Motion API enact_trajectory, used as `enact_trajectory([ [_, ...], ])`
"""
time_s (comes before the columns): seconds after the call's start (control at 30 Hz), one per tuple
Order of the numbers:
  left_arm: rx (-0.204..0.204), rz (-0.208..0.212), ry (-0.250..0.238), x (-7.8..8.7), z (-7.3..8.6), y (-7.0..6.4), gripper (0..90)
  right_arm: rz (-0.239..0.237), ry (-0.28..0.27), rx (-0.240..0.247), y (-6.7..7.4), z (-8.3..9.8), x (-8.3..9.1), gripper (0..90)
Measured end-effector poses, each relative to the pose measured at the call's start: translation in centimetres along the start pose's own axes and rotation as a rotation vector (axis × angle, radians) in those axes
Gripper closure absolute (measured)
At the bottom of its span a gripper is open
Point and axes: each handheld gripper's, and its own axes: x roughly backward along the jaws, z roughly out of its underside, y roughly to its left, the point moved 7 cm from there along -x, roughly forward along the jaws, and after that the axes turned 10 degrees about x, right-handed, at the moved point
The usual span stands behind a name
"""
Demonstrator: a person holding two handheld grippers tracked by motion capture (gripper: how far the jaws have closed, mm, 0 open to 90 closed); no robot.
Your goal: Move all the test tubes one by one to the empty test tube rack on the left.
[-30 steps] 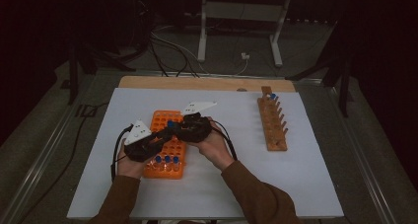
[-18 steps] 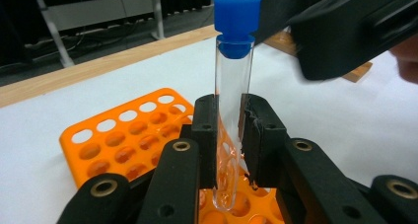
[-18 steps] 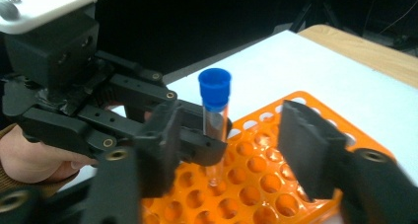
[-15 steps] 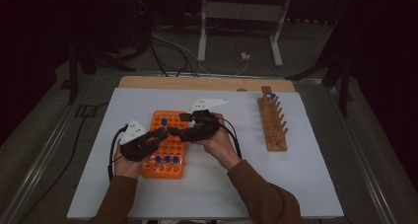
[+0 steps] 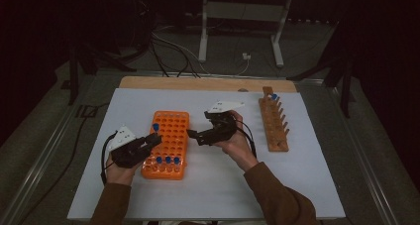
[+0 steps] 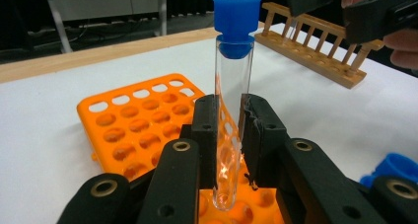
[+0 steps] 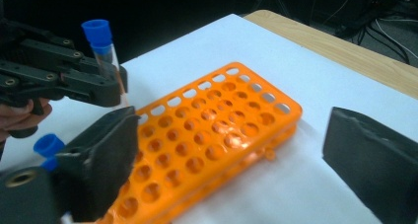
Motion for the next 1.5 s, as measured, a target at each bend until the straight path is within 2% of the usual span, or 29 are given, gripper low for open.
enact_trajectory([
  [0.23,0.020,0.008,-0.008,0.6,0.4,-0.2,77.9,0.057,0.002,-0.004,-1.3,1.0,1.5,1.7],
  [0.4,0.031,0.012,-0.013,1.0,0.6,-0.2,77.9,0.127,0.021,0.014,-2.4,1.9,2.5,0.6],
  [0.5,0.040,0.012,-0.011,1.1,0.9,0.0,77.9,0.140,0.017,-0.006,-3.1,2.4,3.1,0.6],
  [1.1,0.064,0.035,0.002,2.4,2.2,-0.5,77.9,0.179,-0.023,-0.059,-4.6,4.8,7.3,0.6],
  [1.37,0.062,0.062,0.045,3.0,3.4,-1.2,77.8,0.173,-0.030,-0.082,-4.7,6.0,8.2,0.6],
  [1.5,0.047,0.038,0.088,3.1,4.4,-1.0,77.6,0.173,-0.043,-0.080,-4.6,6.3,8.9,0.6],
])
